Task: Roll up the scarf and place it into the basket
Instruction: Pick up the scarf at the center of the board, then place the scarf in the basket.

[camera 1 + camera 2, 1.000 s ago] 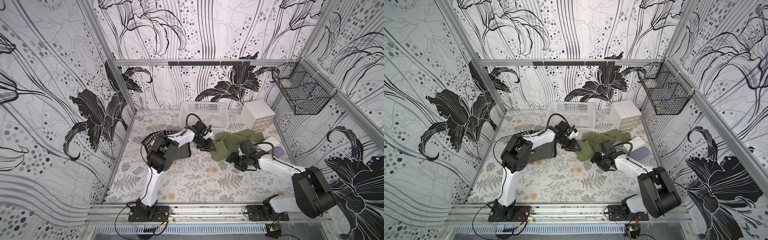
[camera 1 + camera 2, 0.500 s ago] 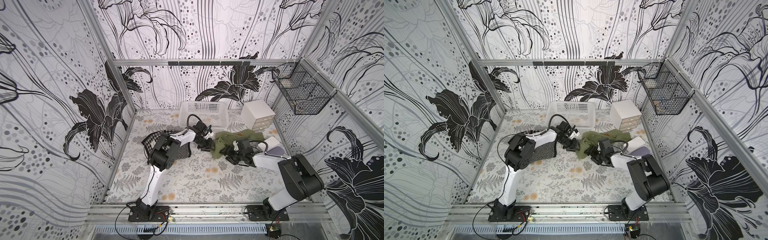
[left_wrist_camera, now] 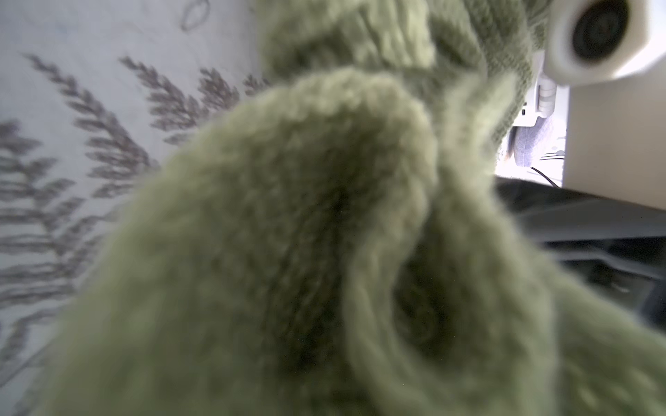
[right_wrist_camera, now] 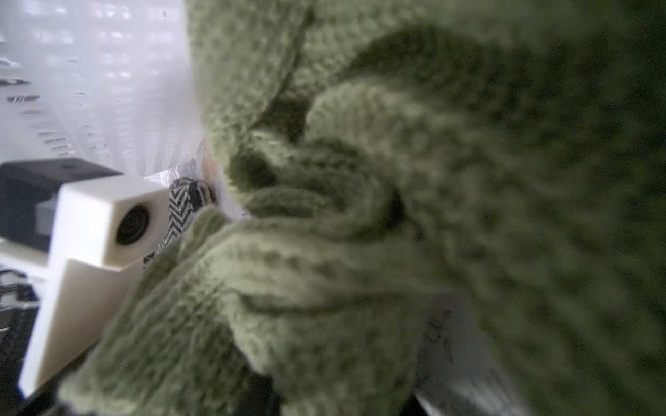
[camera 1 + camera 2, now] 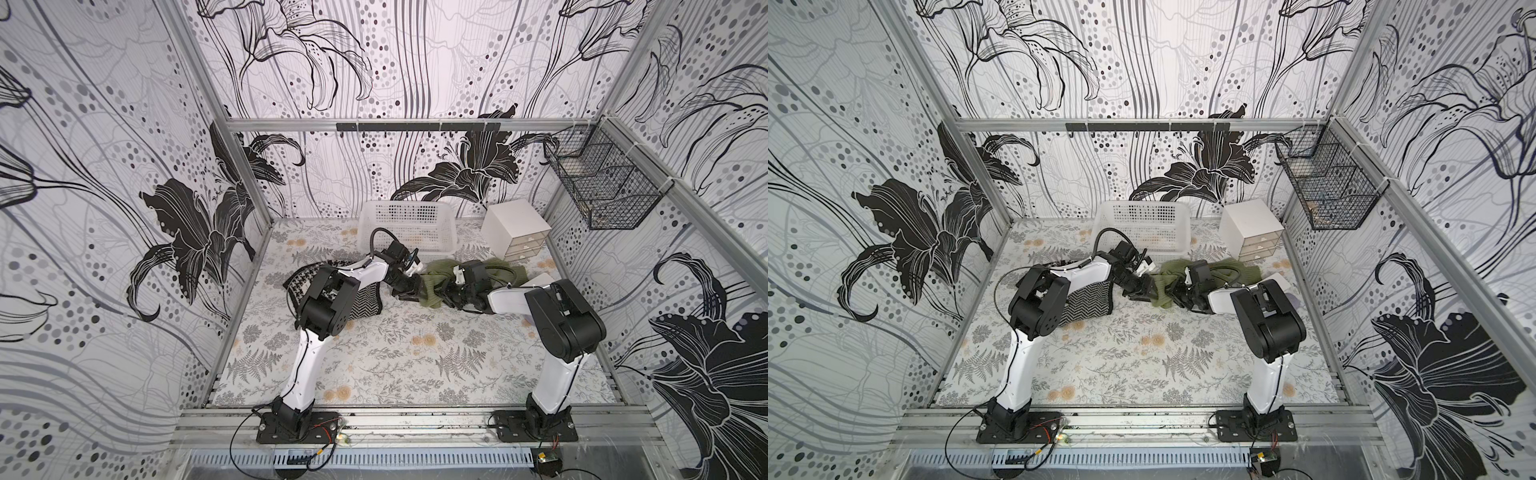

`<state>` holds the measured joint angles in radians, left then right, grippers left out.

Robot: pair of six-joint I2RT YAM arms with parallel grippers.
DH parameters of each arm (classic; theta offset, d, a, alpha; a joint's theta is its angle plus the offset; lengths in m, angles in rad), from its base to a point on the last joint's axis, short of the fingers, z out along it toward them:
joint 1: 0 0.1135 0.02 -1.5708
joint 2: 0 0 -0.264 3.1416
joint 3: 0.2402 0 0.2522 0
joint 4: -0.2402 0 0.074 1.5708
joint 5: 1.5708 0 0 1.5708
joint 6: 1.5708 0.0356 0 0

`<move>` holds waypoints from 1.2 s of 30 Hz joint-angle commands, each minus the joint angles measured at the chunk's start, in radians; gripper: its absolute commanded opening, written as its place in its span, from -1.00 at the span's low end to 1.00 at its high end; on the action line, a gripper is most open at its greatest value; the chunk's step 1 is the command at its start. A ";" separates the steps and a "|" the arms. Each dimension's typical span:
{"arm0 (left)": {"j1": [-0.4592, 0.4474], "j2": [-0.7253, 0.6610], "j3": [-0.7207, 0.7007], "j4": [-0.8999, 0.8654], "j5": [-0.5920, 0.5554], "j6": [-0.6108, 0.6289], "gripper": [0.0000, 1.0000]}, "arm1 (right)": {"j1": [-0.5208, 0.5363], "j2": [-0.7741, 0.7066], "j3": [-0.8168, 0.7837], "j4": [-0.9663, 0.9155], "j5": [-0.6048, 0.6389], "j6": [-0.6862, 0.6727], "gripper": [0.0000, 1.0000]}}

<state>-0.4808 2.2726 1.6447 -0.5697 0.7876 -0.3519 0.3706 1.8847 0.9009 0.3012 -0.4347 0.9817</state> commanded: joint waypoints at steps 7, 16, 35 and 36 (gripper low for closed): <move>-0.001 -0.060 -0.088 0.073 0.043 -0.055 -0.06 | 0.023 -0.032 0.036 -0.128 -0.061 -0.084 -1.00; 0.082 -0.405 -0.276 0.074 -0.057 -0.129 0.26 | 0.062 -0.253 0.135 -0.322 -0.096 -0.098 -1.00; 0.293 -0.707 -0.462 0.065 -0.117 -0.196 0.99 | -0.038 0.541 1.466 -0.867 -0.031 -0.213 -1.00; 0.297 -0.711 -0.465 0.062 -0.119 -0.194 0.99 | -0.041 0.608 1.549 -0.883 -0.036 -0.190 -1.00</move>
<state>-0.1898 1.5936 1.1919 -0.5106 0.6792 -0.5472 0.3347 2.3741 2.3013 -0.4171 -0.4805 0.7670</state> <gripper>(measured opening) 0.992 0.077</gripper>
